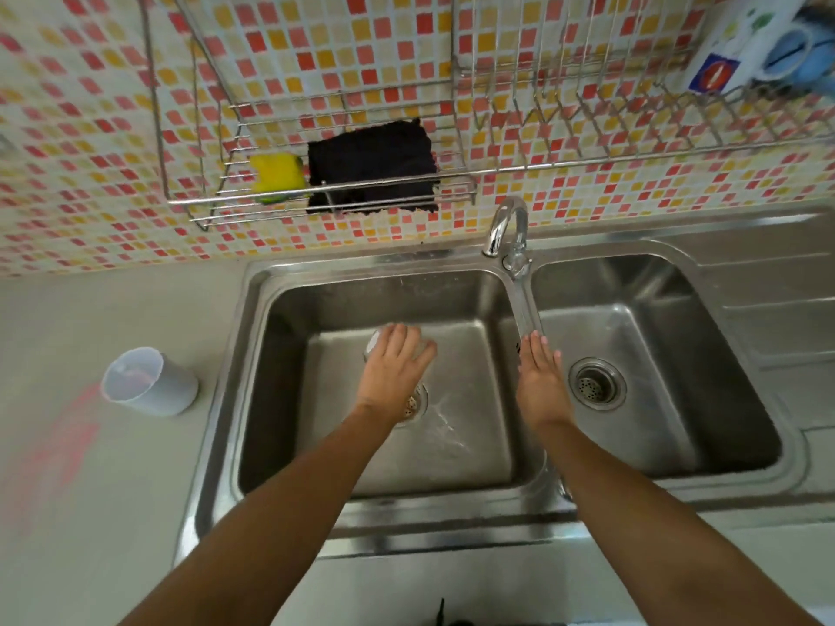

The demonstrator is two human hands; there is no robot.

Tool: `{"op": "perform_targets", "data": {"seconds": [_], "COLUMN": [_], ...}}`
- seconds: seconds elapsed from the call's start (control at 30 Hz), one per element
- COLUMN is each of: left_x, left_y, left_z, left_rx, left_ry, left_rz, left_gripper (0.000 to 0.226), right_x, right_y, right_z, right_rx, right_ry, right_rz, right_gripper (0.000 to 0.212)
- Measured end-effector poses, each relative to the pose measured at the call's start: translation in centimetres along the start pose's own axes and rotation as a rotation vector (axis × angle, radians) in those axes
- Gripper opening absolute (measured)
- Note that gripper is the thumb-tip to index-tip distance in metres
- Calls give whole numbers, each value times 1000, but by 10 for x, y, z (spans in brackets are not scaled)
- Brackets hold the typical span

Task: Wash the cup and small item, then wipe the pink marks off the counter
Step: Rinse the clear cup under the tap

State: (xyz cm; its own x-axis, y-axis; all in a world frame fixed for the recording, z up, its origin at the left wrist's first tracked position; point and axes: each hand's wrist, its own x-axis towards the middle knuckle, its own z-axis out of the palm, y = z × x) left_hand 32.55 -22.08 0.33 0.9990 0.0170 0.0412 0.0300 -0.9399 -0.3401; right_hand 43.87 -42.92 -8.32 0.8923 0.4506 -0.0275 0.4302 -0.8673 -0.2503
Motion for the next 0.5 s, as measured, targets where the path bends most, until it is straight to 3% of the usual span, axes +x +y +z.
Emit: {"op": "perform_targets", "data": {"seconds": [0.13,0.27,0.4,0.5], "left_x": [-39,-109,-181,-229], "left_y": [-18,-50,-89,-124], "left_z": [-4,2,10,24], "left_rx": [-418,-713,-920,-878], "left_ry": [140,251,390,415], "left_rz": [-334,-592,-946,-1100], "left_gripper": [76,79,78,82], "right_x": [-5,-32,-54,-62], "right_y": [-5,-40,-111,-183], "right_z": [-18,-17,4,21], "right_rx": [-51,56,205,328], "right_ry": [-34,63,42,-54], "right_rz": [53,-66,-187,-226], "right_gripper": [62,57,57,54]}}
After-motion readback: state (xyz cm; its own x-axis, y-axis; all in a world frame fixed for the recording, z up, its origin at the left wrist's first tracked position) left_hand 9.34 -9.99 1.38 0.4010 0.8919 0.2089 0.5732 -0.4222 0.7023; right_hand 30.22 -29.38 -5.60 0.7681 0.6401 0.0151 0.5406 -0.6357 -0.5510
